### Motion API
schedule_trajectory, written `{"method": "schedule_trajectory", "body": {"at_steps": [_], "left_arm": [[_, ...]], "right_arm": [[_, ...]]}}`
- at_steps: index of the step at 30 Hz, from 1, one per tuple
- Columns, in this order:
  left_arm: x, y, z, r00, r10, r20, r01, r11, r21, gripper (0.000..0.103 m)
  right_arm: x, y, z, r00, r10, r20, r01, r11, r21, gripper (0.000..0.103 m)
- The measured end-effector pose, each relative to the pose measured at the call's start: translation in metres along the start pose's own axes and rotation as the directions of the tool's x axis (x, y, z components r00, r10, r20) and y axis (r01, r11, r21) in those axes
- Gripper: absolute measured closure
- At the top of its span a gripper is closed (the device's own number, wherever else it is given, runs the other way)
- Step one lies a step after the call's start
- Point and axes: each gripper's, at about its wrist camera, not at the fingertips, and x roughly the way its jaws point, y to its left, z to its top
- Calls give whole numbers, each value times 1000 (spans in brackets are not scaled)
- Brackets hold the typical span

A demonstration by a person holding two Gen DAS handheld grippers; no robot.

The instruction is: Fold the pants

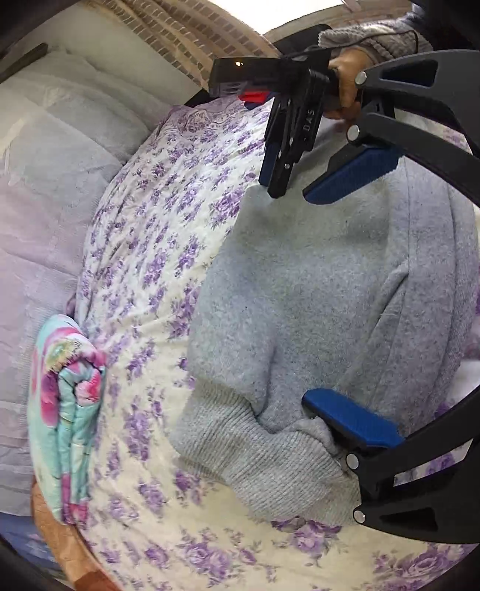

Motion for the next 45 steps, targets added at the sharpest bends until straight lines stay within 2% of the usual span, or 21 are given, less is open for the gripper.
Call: {"method": "schedule_trajectory", "body": {"at_steps": [2,4,5,6,7,9,11,13,15,18,21,23,24,27,29,31,33,36,39,42,45], "left_arm": [[11,-26,-11,987,158,14,-159,979,131,5],[15,-42,-20,964,265,38,-267,943,197,5],[13,-45,-20,962,270,41,-272,941,200,5],[7,-46,-19,971,235,40,-238,954,180,5],[0,-47,-18,983,180,40,-184,971,151,5],[-11,-47,-16,995,86,54,-91,991,95,5],[-1,-48,-19,995,101,26,-103,990,99,5],[24,-48,-31,987,162,-11,-159,976,148,5],[25,-56,-33,979,202,7,-200,962,188,5],[19,-51,-37,986,166,19,-167,972,166,5],[13,-45,-37,992,120,31,-124,983,135,5],[13,-45,-38,991,127,33,-130,982,140,5],[14,-45,-38,990,135,32,-138,980,146,5],[14,-44,-38,990,137,33,-140,979,149,5],[14,-45,-38,991,128,35,-131,981,144,5],[13,-45,-38,991,129,35,-133,980,145,5],[13,-45,-38,991,131,35,-134,980,147,5],[12,-46,-39,991,129,35,-132,980,148,5],[12,-46,-39,991,129,35,-133,980,149,5],[12,-46,-39,991,128,35,-132,980,148,5],[12,-45,-39,991,128,35,-132,980,148,5]], "right_arm": [[-15,-5,-2,998,42,40,-45,998,51,55],[-40,-3,-9,994,69,88,-76,994,79,54],[-53,0,-15,991,78,108,-86,994,64,52],[-65,3,-23,990,76,118,-82,995,49,43],[-73,5,-31,990,65,121,-71,997,40,36],[-72,3,-50,995,42,86,-46,998,42,32],[-50,-9,-64,999,43,14,-44,997,70,31],[-50,-20,-67,994,94,50,-99,988,120,31],[-67,-25,-66,988,123,93,-138,972,189,31],[-112,-36,-87,964,150,221,-206,944,258,31],[-170,-63,-133,949,52,311,-167,921,353,30],[-209,-89,-176,939,-57,340,-117,876,468,28],[-230,-102,-201,930,-124,345,-87,840,536,26],[-275,-134,-274,907,-258,332,-67,692,719,19],[-284,-155,-311,899,-297,322,-93,589,803,19],[-279,-175,-334,900,-285,330,-155,499,853,19],[-266,-190,-343,895,-249,369,-233,444,865,18],[-259,-206,-335,874,-233,427,-290,457,841,17],[-251,-221,-333,866,-221,449,-329,424,844,19],[-248,-218,-324,879,-231,418,-271,478,835,19],[-245,-207,-315,879,-270,392,-191,554,810,19]]}}
